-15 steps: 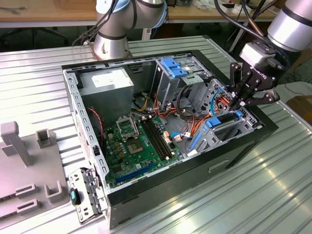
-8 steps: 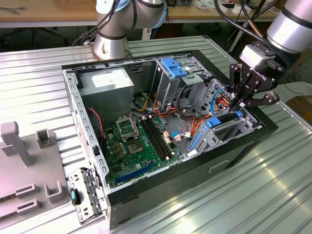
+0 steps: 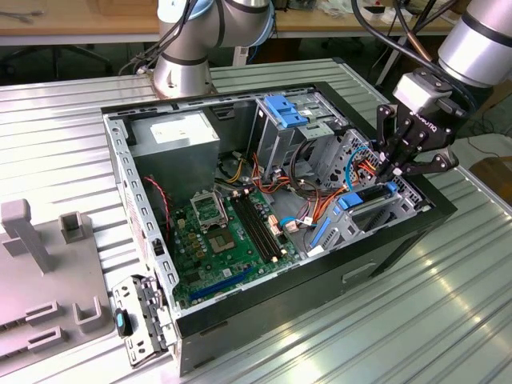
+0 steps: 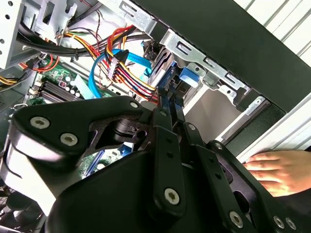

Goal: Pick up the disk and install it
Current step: 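Insert the first disk wire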

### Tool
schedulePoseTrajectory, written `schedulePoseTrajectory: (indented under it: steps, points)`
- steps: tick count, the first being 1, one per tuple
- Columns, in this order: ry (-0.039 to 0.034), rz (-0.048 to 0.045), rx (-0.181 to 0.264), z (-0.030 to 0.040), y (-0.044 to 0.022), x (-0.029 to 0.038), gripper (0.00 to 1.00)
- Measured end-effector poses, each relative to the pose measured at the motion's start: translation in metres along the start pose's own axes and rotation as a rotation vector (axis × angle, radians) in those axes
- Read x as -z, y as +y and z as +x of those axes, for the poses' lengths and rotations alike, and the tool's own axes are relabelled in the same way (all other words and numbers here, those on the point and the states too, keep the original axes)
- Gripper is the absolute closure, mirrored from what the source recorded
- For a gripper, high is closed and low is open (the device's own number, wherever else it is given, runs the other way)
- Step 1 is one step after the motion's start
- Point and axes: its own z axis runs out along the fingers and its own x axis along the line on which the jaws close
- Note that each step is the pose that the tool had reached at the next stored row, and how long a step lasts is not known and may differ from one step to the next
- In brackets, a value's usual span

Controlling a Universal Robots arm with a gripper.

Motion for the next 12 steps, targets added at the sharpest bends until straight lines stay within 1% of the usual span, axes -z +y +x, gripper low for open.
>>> schedulePoseTrajectory:
  steps: [3,6,12]
  points:
    - [0.0,0.0,0.0,0.0,0.0,0.0,0.84]
    - [-0.0001,0.0001,-0.006,0.0001,0.0004,-0.0031,0.84]
    - [-0.0001,0.0002,-0.01,0.0001,0.0004,-0.0033,0.84]
